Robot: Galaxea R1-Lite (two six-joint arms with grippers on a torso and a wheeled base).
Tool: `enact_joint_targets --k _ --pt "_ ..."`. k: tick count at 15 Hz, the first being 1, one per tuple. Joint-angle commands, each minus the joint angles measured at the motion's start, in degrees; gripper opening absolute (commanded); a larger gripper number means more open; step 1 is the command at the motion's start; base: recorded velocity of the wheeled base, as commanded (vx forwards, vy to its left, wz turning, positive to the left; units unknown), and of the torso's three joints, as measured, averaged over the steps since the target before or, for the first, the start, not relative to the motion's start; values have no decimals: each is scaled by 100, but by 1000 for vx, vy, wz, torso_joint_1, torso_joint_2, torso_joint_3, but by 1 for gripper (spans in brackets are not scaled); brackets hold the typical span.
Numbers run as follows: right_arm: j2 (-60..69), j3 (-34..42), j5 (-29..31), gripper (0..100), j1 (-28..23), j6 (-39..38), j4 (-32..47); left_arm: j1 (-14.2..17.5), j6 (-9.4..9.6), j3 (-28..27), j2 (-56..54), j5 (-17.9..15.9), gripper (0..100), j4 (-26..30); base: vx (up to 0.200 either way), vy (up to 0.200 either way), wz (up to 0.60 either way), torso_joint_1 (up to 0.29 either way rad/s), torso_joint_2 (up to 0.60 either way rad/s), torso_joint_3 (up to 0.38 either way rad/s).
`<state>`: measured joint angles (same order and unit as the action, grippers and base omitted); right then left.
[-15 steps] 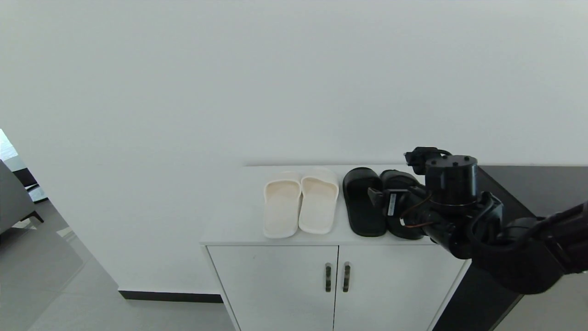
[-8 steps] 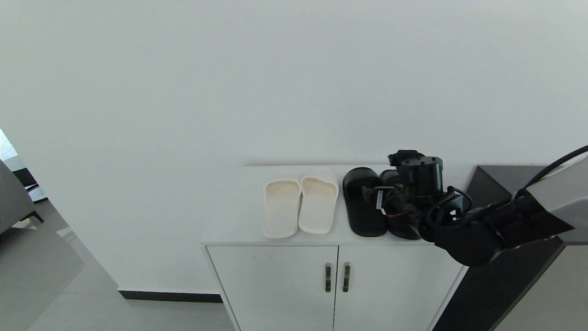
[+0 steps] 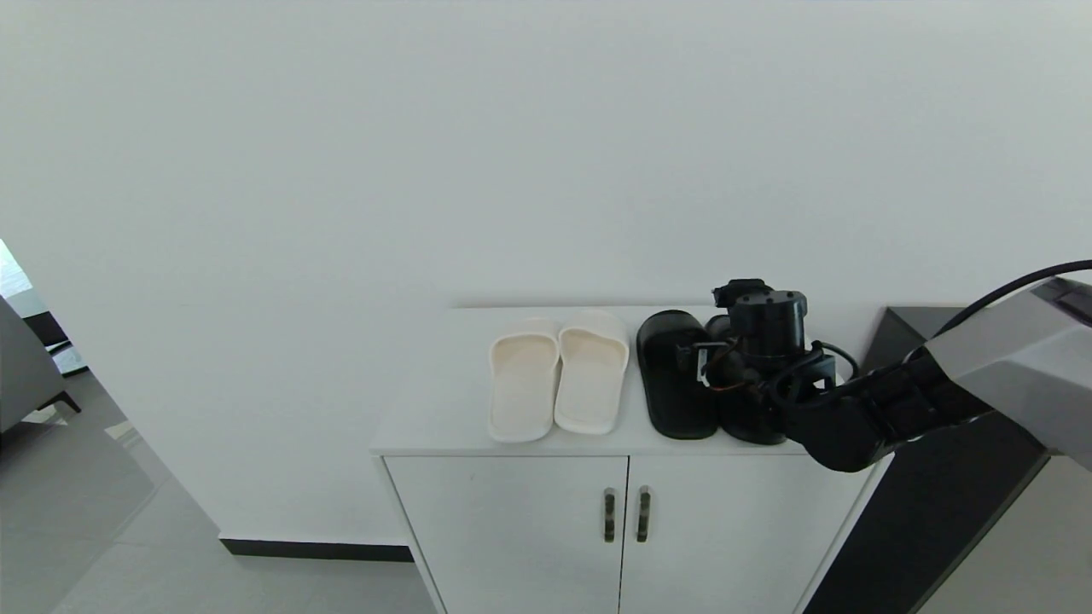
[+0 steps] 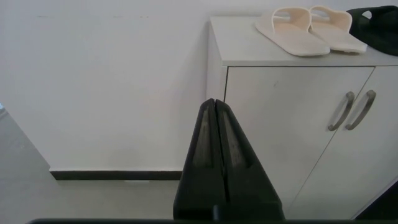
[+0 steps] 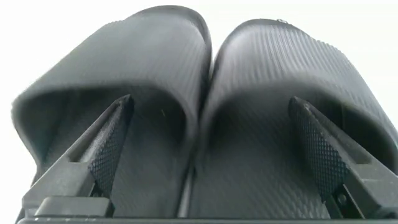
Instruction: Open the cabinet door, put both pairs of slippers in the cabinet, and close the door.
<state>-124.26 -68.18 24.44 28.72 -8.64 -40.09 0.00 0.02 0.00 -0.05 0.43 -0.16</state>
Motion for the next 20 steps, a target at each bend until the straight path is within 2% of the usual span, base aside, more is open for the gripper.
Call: enact_joint_targets --k 1,3,4,9,11,13,15,18,20 --pt "-230 -301 -10 100 -24 12 10 0 -2 0 5 1 0 -2 0 0 0 0 0 0" --pt "-380 -521 -10 100 -24 12 10 0 -2 0 5 1 0 -2 0 0 0 0 0 0" --pt "-433 -609 -10 0 -24 12 10 0 -2 0 5 1 0 -2 0 0 0 0 0 0" --pt "-362 -749 -10 0 -33 -6 142 0 -11 0 5 1 0 -2 0 0 0 0 0 0" --pt "7 -503 -27 0 -33 -15 142 0 -11 0 5 1 0 -2 0 0 0 0 0 0" --pt "851 59 -150 0 81 12 151 0 -2 0 5 10 0 -2 0 0 0 0 0 0" --pt "1650 745 -713 0 274 -6 160 0 -2 0 5 19 0 -2 0 0 0 0 0 0" --pt "2811 2380 -1926 0 969 -6 160 0 6 0 5 10 0 -2 0 0 0 0 0 0" --pt "3294 2846 -2277 0 1259 -23 169 0 15 0 5 1 0 -2 0 0 0 0 0 0"
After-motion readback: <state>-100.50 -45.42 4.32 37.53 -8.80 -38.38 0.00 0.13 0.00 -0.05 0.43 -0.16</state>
